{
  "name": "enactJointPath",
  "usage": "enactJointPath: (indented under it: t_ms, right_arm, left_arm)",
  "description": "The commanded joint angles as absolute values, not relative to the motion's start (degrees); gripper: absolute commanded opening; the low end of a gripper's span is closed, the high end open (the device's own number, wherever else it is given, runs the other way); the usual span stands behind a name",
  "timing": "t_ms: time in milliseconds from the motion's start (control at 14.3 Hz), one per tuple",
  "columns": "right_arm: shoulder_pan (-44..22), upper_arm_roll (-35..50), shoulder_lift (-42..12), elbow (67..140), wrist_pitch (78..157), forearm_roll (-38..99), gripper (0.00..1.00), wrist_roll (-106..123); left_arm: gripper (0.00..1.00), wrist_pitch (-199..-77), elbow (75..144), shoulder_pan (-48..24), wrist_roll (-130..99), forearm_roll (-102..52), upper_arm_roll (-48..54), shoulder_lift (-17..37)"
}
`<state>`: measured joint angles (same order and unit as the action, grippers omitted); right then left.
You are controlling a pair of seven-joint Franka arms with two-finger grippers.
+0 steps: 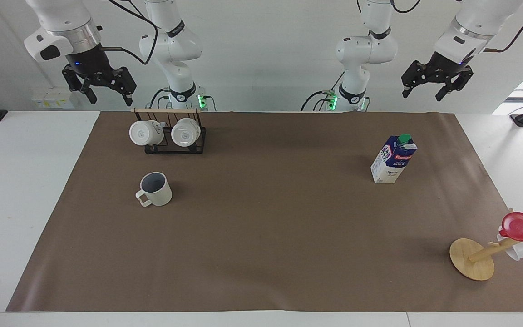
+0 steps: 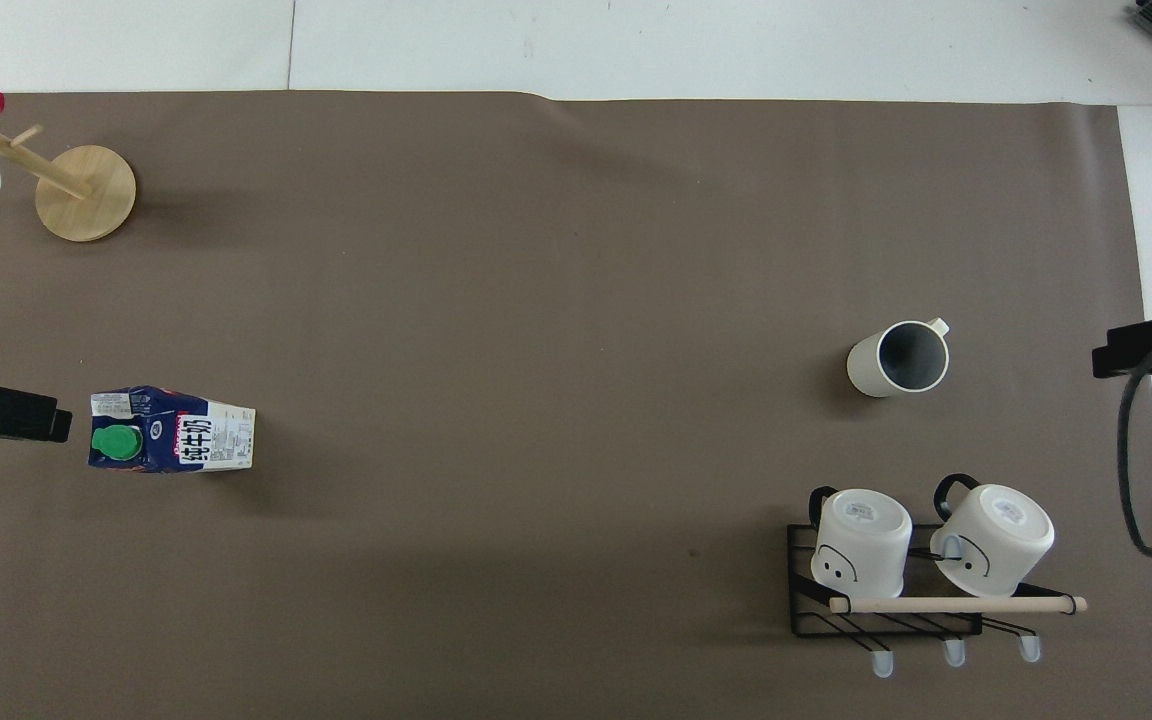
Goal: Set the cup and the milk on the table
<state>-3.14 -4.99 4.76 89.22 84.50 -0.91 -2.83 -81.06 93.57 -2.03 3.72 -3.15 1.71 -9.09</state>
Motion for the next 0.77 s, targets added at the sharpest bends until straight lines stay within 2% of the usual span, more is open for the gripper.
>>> enactJointPath:
  t_ms: [0,699]
  right_arm:
    - [-2.72,-4.57,5.80,90.18,85.25,-1.41,1.00,-3.34]
    - [-2.64,-4.75,5.80,90.18,85.08,-0.35,1.00,-3.34]
  left_arm:
    - [1.00,-81.12,94.13,-1.58,3.87,-3.52,1.85,-9.49]
    - [1.00,-81.12,94.13,-1.58,3.87,-3.52,1.85,-9.49]
